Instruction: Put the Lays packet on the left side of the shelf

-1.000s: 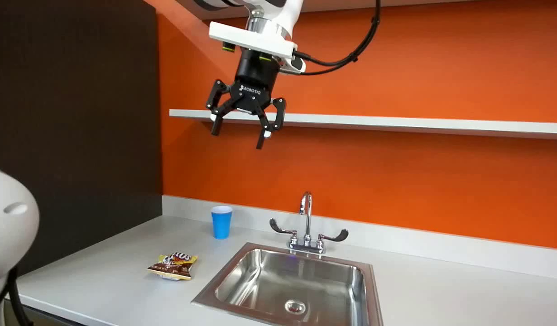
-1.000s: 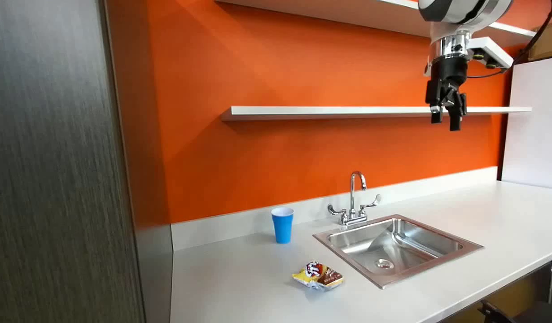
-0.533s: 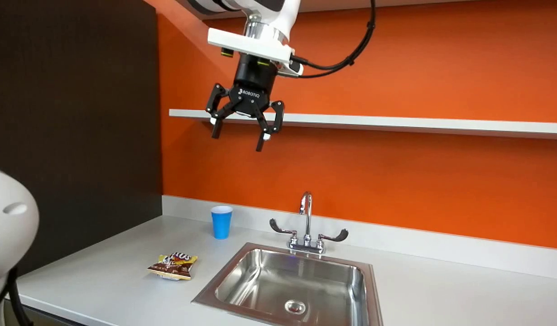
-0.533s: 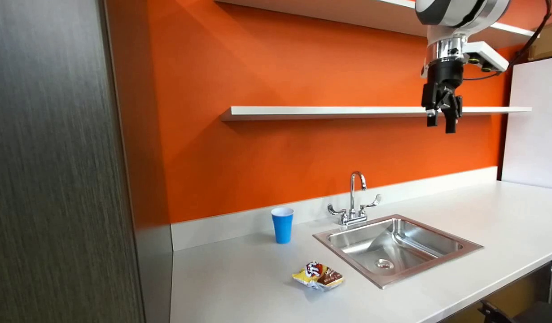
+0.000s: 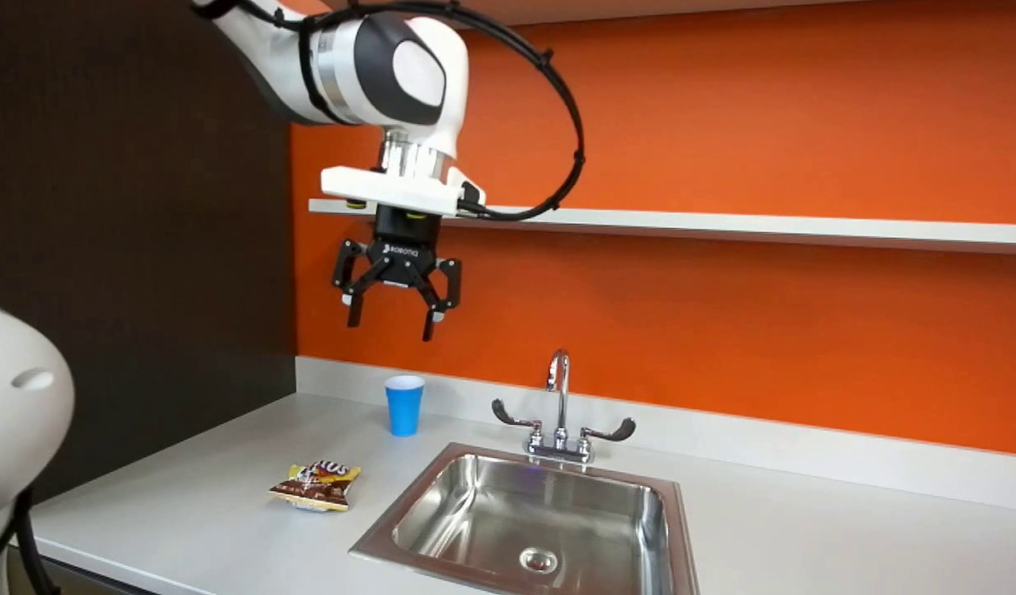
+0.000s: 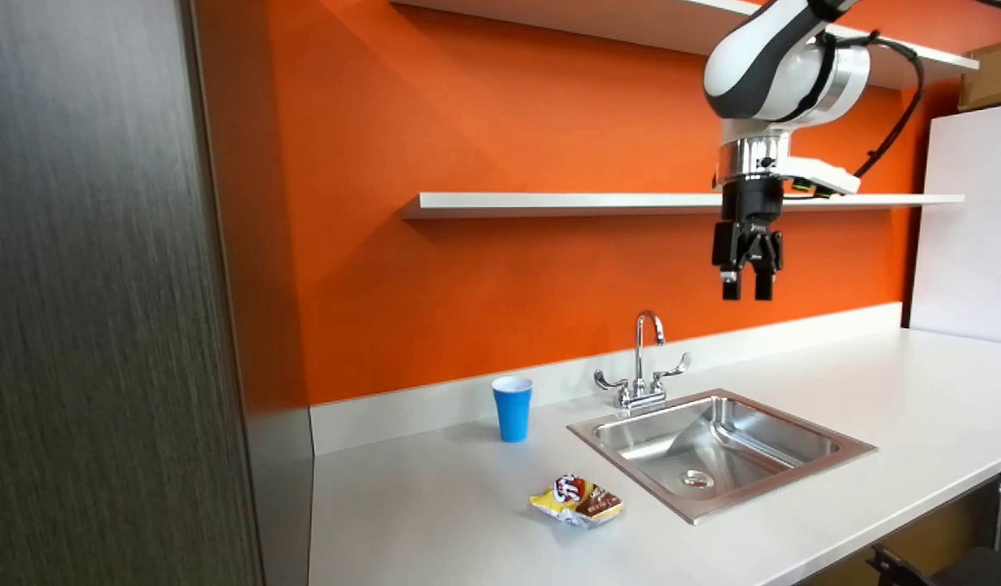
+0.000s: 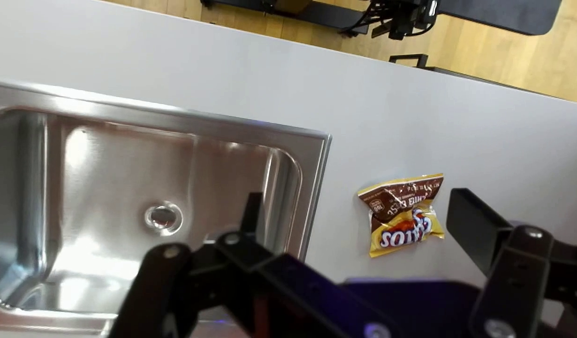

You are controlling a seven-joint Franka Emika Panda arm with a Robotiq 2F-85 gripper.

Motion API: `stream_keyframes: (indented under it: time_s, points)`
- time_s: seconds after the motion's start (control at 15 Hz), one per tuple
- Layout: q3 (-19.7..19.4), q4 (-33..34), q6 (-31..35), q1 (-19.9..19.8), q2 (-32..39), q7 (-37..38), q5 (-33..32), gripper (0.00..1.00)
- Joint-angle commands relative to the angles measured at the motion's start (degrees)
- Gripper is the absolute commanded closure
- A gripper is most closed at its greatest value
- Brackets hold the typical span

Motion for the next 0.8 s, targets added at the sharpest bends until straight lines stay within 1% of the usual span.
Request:
stream_keyframes:
  time_s: [0.0, 0.13, 0.33, 0.73]
  points:
    - [3.48, -6.74, 6.13, 1.33, -0.61, 2.86, 1.01, 0.00]
    - [4.78, -9.61, 9.11, 2.79, 0.47, 3.48, 1.86, 0.00]
    - [6.23, -12.17, 12.63, 5.18, 2.14, 3.20, 4.24, 0.00]
    - [8.34, -13.36, 20.22, 9.93, 7.94, 1.00, 8.72, 0.00]
